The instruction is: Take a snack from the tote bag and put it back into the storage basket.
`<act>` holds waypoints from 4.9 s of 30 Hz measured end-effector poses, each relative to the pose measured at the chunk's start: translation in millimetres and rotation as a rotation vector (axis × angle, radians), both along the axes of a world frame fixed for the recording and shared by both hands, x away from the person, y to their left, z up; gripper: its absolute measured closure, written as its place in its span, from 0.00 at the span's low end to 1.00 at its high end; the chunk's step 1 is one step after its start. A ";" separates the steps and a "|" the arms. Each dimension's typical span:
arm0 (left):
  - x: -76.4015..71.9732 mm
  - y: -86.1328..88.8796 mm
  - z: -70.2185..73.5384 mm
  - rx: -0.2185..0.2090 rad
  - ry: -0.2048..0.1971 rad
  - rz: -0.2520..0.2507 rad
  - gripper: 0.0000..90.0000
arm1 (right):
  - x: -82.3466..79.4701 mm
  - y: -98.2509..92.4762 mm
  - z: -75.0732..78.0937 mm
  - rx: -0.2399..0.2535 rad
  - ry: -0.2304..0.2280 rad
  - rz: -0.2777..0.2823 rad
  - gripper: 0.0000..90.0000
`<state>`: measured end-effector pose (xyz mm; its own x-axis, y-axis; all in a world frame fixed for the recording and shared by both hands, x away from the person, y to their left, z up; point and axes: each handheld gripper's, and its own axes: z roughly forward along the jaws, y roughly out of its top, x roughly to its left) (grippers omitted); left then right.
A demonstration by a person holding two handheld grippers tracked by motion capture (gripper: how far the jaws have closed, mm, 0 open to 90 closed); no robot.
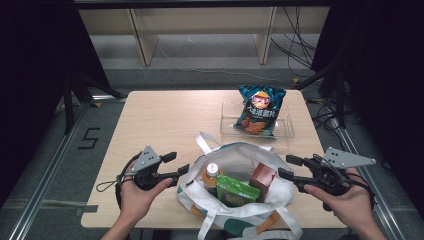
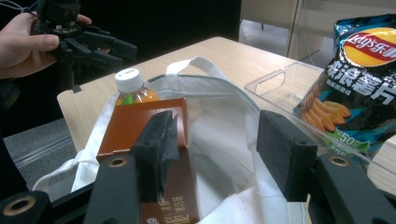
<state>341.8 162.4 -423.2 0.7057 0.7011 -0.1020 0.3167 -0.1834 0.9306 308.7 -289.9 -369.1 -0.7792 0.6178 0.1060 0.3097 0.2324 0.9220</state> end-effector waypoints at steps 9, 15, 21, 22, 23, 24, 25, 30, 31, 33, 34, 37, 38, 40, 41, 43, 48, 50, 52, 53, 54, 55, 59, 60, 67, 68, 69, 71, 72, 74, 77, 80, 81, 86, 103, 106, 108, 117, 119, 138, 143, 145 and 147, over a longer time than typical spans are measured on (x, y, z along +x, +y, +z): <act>-3.5 2.2 2.1 -0.006 -0.007 0.013 0.40 | -3.9 -0.5 -2.2 0.003 -0.011 0.013 0.50; -2.4 -0.1 2.4 -0.005 -0.006 0.008 0.40 | -3.0 -1.7 -2.4 0.022 -0.022 0.058 0.46; -4.2 2.2 1.6 -0.009 -0.001 0.009 0.39 | -5.6 3.3 -3.8 0.037 -0.022 0.078 0.40; -4.2 2.8 1.8 -0.010 -0.006 0.004 0.39 | -6.3 4.1 -4.1 0.026 -0.010 0.084 0.39; -4.9 3.2 2.2 -0.008 -0.007 0.006 0.39 | -6.4 5.3 -4.9 0.028 -0.002 0.110 0.38; -4.7 3.4 2.1 -0.011 -0.011 -0.002 0.39 | -6.3 8.2 -7.0 0.018 -0.026 0.099 0.36; -5.5 3.3 2.5 -0.009 -0.010 0.003 0.39 | -7.7 10.7 -7.9 0.028 -0.002 0.103 0.35; -5.3 3.2 2.8 -0.008 -0.010 0.003 0.39 | -7.0 17.4 -13.4 -0.006 -0.014 0.113 0.28; -5.1 2.7 2.9 -0.008 -0.009 0.004 0.39 | -7.2 19.9 -15.0 -0.001 -0.004 0.113 0.28; -4.4 2.0 2.6 -0.013 -0.011 -0.001 0.39 | -6.5 20.8 -16.8 -0.016 -0.013 0.116 0.27; -5.1 1.2 2.5 -0.017 -0.001 0.009 0.39 | -6.7 22.9 -17.6 -0.003 -0.007 0.100 0.26; -4.4 1.8 2.3 -0.006 -0.007 0.002 0.39 | -5.9 22.7 -15.8 0.002 -0.004 0.128 0.26; -4.6 1.9 2.1 -0.006 -0.006 0.003 0.39 | -6.9 22.5 -14.8 -0.008 0.001 0.120 0.26; -4.7 2.1 2.0 -0.006 -0.005 0.003 0.39 | -7.1 23.7 -15.8 -0.013 0.001 0.134 0.26; -4.7 2.1 2.1 -0.006 -0.006 0.003 0.39 | -7.1 25.3 -16.7 -0.022 -0.007 0.120 0.26; -4.8 2.5 2.3 -0.007 -0.009 0.000 0.39 | -8.3 28.6 -20.4 -0.008 0.011 0.116 0.26; -5.9 3.5 2.2 -0.014 -0.001 0.009 0.39 | -2.7 33.2 -26.6 -0.041 0.004 0.148 0.25; -5.2 4.2 2.2 -0.008 -0.006 0.006 0.39 | -2.5 34.6 -27.2 -0.047 0.009 0.139 0.25; -4.5 4.2 1.5 -0.011 -0.006 0.000 0.39 | -0.7 36.5 -28.2 -0.049 -0.006 0.140 0.27; -5.0 4.2 1.8 -0.002 -0.004 0.005 0.39 | 0.5 37.4 -29.2 -0.050 -0.009 0.148 0.29; -4.9 4.0 1.7 -0.002 -0.007 0.002 0.39 | -0.5 39.1 -29.7 -0.043 -0.002 0.127 0.30; -5.0 3.8 1.7 0.000 -0.006 0.002 0.39 | 1.0 39.0 -30.0 -0.046 0.001 0.146 0.32; -4.9 3.8 1.1 -0.003 -0.007 0.000 0.39 | 0.7 42.6 -32.5 -0.027 0.014 0.122 0.39; -5.0 4.0 1.1 0.001 -0.004 0.002 0.39 | 2.6 42.9 -33.3 -0.030 -0.010 0.117 0.39; -5.1 4.5 0.9 -0.001 -0.004 0.004 0.39 | 2.6 41.2 -30.4 -0.063 -0.028 0.126 0.43; -5.2 4.2 0.7 -0.003 -0.001 0.004 0.39 | 1.8 42.2 -30.8 -0.038 -0.002 0.126 0.43; -5.7 3.7 0.4 -0.010 0.007 0.011 0.39 | 1.6 40.6 -29.9 -0.055 -0.010 0.118 0.43; -5.3 4.1 0.9 0.002 -0.002 0.004 0.39 | 1.3 40.1 -29.8 -0.055 -0.041 0.099 0.43; -5.3 4.0 1.0 0.002 -0.003 0.003 0.39 | 0.3 40.1 -29.2 -0.057 -0.038 0.094 0.43; -5.0 4.0 0.7 -0.001 -0.002 0.001 0.39 | -0.7 41.2 -28.8 -0.046 -0.025 0.096 0.43; -5.2 4.1 0.6 -0.003 -0.001 0.003 0.39 | -2.6 41.4 -26.9 -0.038 -0.024 0.080 0.43; -5.2 4.5 1.0 0.000 -0.005 0.005 0.39 | -1.5 39.4 -22.7 -0.036 -0.043 0.080 0.43; -5.2 4.6 1.0 0.000 -0.004 0.005 0.39 | -1.2 38.3 -21.3 -0.037 -0.048 0.083 0.43; -5.3 4.4 0.9 0.005 -0.004 0.003 0.39 | -2.0 36.3 -14.6 0.002 -0.046 0.062 0.44; -5.1 4.8 1.0 0.000 -0.004 0.005 0.39 | -3.8 28.0 11.0 0.048 -0.063 0.012 0.44; -5.2 5.0 0.7 -0.001 -0.003 0.006 0.39 | -4.9 26.1 16.7 0.067 -0.058 -0.002 0.44; -5.2 5.1 0.7 -0.002 -0.004 0.006 0.39 | -4.0 23.7 21.1 0.064 -0.080 -0.007 0.44; -5.2 4.8 0.9 -0.001 -0.004 0.005 0.39 | -4.7 15.9 38.0 0.095 -0.105 -0.029 0.44; -4.9 5.0 0.8 -0.003 -0.003 0.005 0.39 | -3.9 14.0 40.8 0.096 -0.127 -0.041 0.44; -4.8 4.2 0.8 0.000 -0.002 0.001 0.39 | -2.7 1.0 65.2 0.136 -0.145 -0.092 0.44; -4.6 3.4 0.8 -0.003 -0.001 0.000 0.39 | -0.2 -3.7 71.7 0.135 -0.186 -0.095 0.44; -4.6 3.0 0.5 -0.002 0.000 -0.001 0.39 | -1.2 -3.7 73.8 0.150 -0.174 -0.104 0.44; -4.2 2.6 0.1 -0.010 0.000 -0.005 0.39 | 0.3 -5.0 76.3 0.158 -0.188 -0.104 0.44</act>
<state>337.6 164.9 -423.1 0.7095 0.6962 -0.1092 0.3157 -0.1754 0.9325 309.0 -294.9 -292.8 -0.7278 0.6824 0.0673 0.1445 0.0567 0.9879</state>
